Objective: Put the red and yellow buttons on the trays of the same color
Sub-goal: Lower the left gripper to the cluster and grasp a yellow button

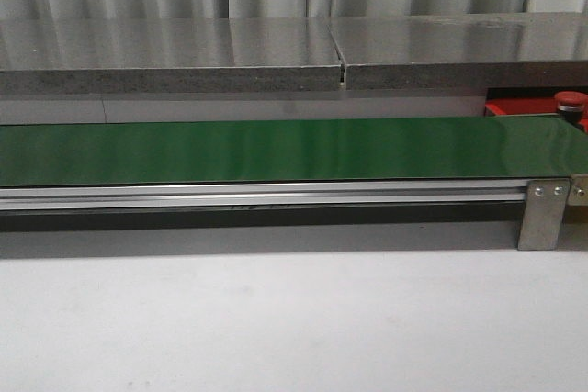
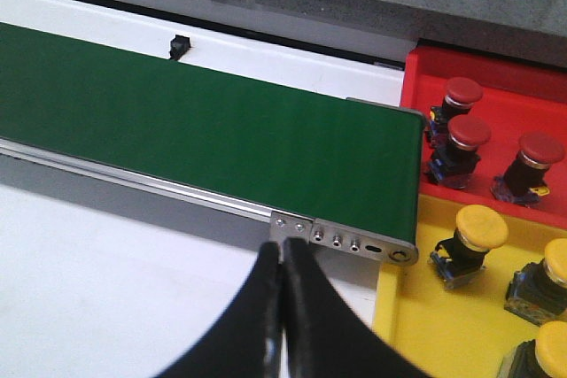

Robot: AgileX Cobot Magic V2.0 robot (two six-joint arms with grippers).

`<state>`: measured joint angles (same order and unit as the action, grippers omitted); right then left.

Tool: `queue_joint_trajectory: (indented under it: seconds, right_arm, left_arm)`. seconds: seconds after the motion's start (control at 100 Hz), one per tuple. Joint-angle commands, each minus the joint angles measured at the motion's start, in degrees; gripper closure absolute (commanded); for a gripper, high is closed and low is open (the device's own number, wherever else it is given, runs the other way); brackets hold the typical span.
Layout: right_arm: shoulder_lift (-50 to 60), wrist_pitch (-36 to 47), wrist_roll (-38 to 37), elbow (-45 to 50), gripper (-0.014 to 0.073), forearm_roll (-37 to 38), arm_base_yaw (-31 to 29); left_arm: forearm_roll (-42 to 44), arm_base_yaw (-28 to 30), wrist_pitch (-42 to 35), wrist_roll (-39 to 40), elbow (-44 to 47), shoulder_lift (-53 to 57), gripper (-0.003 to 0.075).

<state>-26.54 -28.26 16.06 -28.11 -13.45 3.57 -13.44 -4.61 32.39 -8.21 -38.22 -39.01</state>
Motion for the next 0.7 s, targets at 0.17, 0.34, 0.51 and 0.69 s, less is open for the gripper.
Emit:
queue_joint_trajectory:
  seconds: [0.17,0.34,0.51,0.69]
  right_arm:
    - [-0.1,3.7,0.5,-1.3,0.0651,0.0,0.1]
    - [-0.1,3.7,0.5,-1.3,0.0651,0.0,0.1]
    - [-0.1,3.7,0.5,-1.3,0.0651,0.0,0.1]
    - [-0.1,3.7,0.5,-1.3,0.0651,0.0,0.1]
  left_arm:
    - [-1.2,12.5,-3.3,2.5,-5.8,-8.5,0.0739]
    - [-0.9,21.6,-2.4,2.7,-8.4,-14.2,0.0725]
    - [-0.8,29.0,-0.5,2.7,-11.3,-20.2,0.0475]
    - [-1.1,32.7,0.4,3.1,-14.7,-27.0,0.0203]
